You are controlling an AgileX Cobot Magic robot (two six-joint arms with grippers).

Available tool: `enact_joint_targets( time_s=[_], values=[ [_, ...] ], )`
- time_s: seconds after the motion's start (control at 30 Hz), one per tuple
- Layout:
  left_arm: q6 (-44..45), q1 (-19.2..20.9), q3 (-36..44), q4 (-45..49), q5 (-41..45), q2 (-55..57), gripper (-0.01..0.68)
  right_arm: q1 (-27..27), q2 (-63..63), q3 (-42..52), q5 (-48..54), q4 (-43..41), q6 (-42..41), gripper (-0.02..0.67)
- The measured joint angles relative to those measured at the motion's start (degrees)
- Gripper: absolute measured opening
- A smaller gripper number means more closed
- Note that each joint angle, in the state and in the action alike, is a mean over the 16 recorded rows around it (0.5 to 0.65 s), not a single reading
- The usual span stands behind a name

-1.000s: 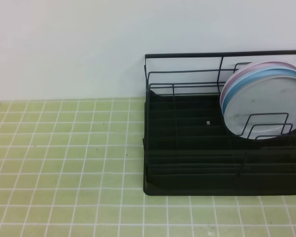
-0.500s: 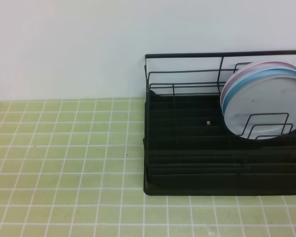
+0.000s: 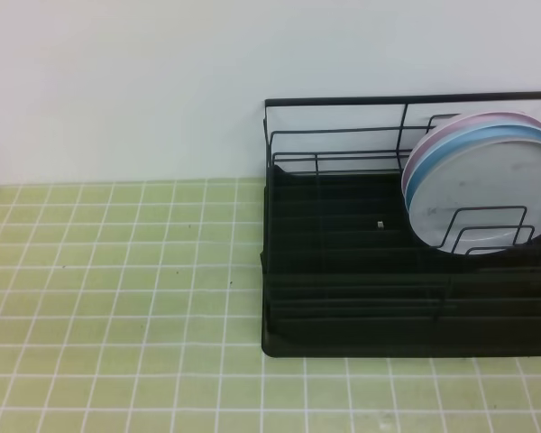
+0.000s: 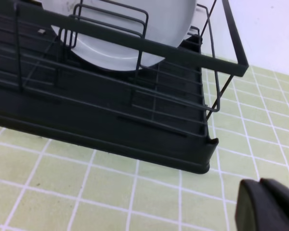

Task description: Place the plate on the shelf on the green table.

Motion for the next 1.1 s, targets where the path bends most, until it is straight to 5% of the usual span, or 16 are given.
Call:
enact_joint_targets(
  time_s=[0.43,1.1],
  values=[
    [-4.4,7.0,13.2,-11.8,-23.2,0.0,-0.002,0.0,0.0,0.0,0.0,0.0,0.0,-0.004],
    [-9.5,13.3,23.2,-9.3,-18.7,-8.1,-0.002,0.0,0.0,0.0,0.0,0.0,0.1,-0.004]
  ],
)
